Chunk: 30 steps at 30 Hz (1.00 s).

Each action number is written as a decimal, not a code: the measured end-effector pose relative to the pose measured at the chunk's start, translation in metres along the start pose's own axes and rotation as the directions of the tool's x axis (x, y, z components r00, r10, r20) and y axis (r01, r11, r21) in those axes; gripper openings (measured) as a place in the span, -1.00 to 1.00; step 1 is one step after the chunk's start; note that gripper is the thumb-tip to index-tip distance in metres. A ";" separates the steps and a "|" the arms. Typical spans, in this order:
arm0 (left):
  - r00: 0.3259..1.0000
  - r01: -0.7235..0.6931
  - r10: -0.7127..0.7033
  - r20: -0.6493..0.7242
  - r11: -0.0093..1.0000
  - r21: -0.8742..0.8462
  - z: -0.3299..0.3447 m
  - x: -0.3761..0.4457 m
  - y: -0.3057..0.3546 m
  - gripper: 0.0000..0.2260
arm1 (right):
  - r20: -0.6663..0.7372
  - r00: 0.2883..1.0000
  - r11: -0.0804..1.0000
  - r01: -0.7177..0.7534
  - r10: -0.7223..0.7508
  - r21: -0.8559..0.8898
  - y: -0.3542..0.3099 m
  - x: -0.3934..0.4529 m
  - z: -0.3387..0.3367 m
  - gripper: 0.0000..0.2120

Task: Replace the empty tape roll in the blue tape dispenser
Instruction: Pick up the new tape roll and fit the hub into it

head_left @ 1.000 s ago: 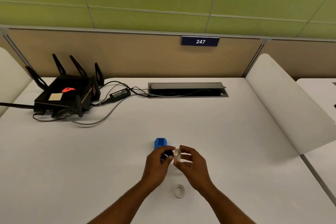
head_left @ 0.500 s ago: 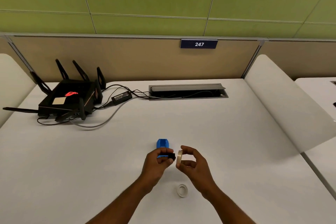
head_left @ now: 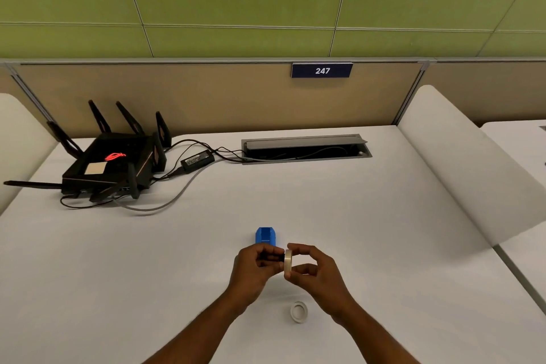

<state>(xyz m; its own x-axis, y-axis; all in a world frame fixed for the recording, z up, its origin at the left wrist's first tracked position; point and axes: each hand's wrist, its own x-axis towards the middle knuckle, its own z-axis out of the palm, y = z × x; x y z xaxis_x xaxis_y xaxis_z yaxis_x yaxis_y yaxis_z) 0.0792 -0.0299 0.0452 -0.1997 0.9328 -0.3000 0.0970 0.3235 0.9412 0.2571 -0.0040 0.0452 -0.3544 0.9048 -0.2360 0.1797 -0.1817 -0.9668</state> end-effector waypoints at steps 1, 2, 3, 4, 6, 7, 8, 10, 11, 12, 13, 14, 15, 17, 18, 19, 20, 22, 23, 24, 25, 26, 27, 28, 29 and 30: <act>1.000 0.008 -0.008 -0.002 1.000 0.001 0.000 0.001 0.001 -0.77 | 0.003 1.000 1.000 0.000 0.000 0.001 0.000 0.001 0.000 -0.52; 1.000 0.012 -0.012 -0.002 1.000 0.006 -0.001 0.001 0.001 -0.77 | 0.005 1.000 1.000 0.002 -0.002 0.001 -0.001 0.001 0.000 -0.51; 1.000 0.009 -0.009 0.003 1.000 0.014 -0.001 0.002 0.002 -0.77 | 0.007 1.000 1.000 0.004 -0.004 0.001 -0.001 0.002 0.000 -0.51; 1.000 0.001 -0.001 0.011 1.000 0.021 -0.002 0.002 0.002 -0.78 | 0.008 1.000 1.000 0.006 -0.006 -0.001 -0.001 0.003 0.000 -0.51; 1.000 -0.011 0.011 0.022 1.000 0.017 -0.003 0.001 0.003 -0.78 | 0.010 1.000 1.000 0.010 -0.009 -0.013 -0.001 0.004 -0.001 -0.50; 1.000 -0.010 0.010 0.018 1.000 0.014 -0.003 0.001 0.003 -0.78 | 0.011 1.000 1.000 0.013 -0.013 -0.017 -0.001 0.005 -0.001 -0.50; 1.000 -0.009 0.009 0.011 1.000 0.016 -0.003 0.001 0.004 -0.78 | 0.012 1.000 1.000 0.017 -0.017 -0.020 -0.001 0.006 0.000 -0.50; 1.000 -0.007 0.007 -0.001 1.000 0.028 -0.004 0.000 0.005 -0.78 | 0.016 1.000 0.999 0.023 -0.022 -0.023 0.000 0.006 0.000 -0.50; 1.000 -0.005 0.005 0.000 0.999 0.031 -0.004 0.000 0.005 -0.78 | 0.016 1.000 0.999 0.024 -0.023 -0.023 0.000 0.006 0.001 -0.50; 1.000 -0.003 0.003 0.004 1.000 0.031 -0.005 0.000 0.005 -0.78 | 0.016 1.000 0.999 0.024 -0.024 -0.023 0.000 0.006 0.001 -0.50; 1.000 0.000 0.000 0.010 1.000 0.030 -0.005 0.000 0.004 -0.78 | 0.014 1.000 0.999 0.024 -0.024 -0.022 0.001 0.006 0.001 -0.50; 1.000 0.003 -0.004 0.016 1.000 0.026 -0.006 0.000 0.004 -0.78 | 0.011 1.000 0.999 0.026 -0.026 -0.019 0.002 0.006 0.001 -0.50; 1.000 0.006 -0.006 0.023 1.000 0.019 -0.006 0.000 0.004 -0.78 | 0.004 1.000 0.999 0.030 -0.030 -0.016 0.003 0.006 0.001 -0.51; 0.999 0.011 -0.011 0.033 1.000 0.006 -0.006 -0.001 0.004 -0.78 | -0.021 0.999 0.999 0.038 -0.038 -0.024 0.006 0.005 0.003 -0.51; 0.999 0.014 -0.014 0.037 1.000 0.002 -0.006 -0.001 0.003 -0.79 | -0.038 0.998 0.999 0.042 -0.043 -0.032 0.007 0.005 0.004 -0.50; 0.999 0.017 -0.016 0.044 1.000 -0.006 -0.006 -0.002 0.002 -0.79 | -0.058 0.997 0.998 0.046 -0.048 -0.038 0.009 0.005 0.006 -0.50; 0.998 0.022 -0.020 0.053 1.000 -0.018 -0.006 -0.002 0.001 -0.79 | -0.080 0.995 0.998 0.051 -0.055 -0.047 0.010 0.005 0.009 -0.50; 0.997 0.037 -0.035 0.069 0.999 -0.031 -0.004 -0.004 0.001 -0.78 | -0.131 0.988 0.994 0.065 -0.076 -0.087 0.012 0.006 0.014 -0.51; 0.996 0.041 -0.039 0.078 0.999 -0.029 -0.002 -0.004 0.001 -0.77 | -0.158 0.983 0.991 0.070 -0.087 -0.114 0.013 0.006 0.016 -0.52; 0.995 0.041 -0.039 0.088 0.999 -0.023 0.001 -0.005 0.002 -0.76 | -0.186 0.977 0.987 0.075 -0.102 -0.144 0.012 0.006 0.018 -0.53; 0.995 0.039 -0.037 0.096 0.999 -0.014 0.003 -0.005 0.002 -0.74 | -0.209 0.970 0.980 0.086 -0.124 -0.180 0.011 0.007 0.019 -0.54; 0.995 0.032 -0.032 0.093 0.999 0.002 0.006 -0.005 0.003 -0.71 | -0.222 0.962 0.969 0.106 -0.157 -0.223 0.011 0.007 0.020 -0.55; 0.997 0.020 -0.022 0.077 0.999 0.027 0.008 -0.005 0.003 -0.69 | -0.222 0.955 0.954 0.134 -0.197 -0.268 0.010 0.007 0.020 -0.54; 0.999 0.003 -0.006 0.050 0.998 0.063 0.009 -0.004 0.004 -0.69 | -0.211 0.949 0.937 0.163 -0.235 -0.310 0.010 0.007 0.021 -0.53; 1.000 -0.014 0.012 0.019 0.995 0.102 0.009 -0.003 0.004 -0.72 | -0.197 0.944 0.919 0.186 -0.265 -0.347 0.010 0.006 0.022 -0.52; 1.000 -0.026 0.027 -0.004 0.991 0.132 0.009 -0.003 0.005 -0.76 | -0.185 0.941 0.905 0.200 -0.284 -0.375 0.010 0.006 0.023 -0.52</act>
<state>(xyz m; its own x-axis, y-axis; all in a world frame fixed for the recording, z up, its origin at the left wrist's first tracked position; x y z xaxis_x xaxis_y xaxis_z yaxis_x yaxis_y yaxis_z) 0.0889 -0.0292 0.0494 -0.2011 0.9405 -0.2737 0.2301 0.3170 0.9201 0.2361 -0.0090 0.0318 -0.2147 0.9741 0.0710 0.4363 0.1608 -0.8853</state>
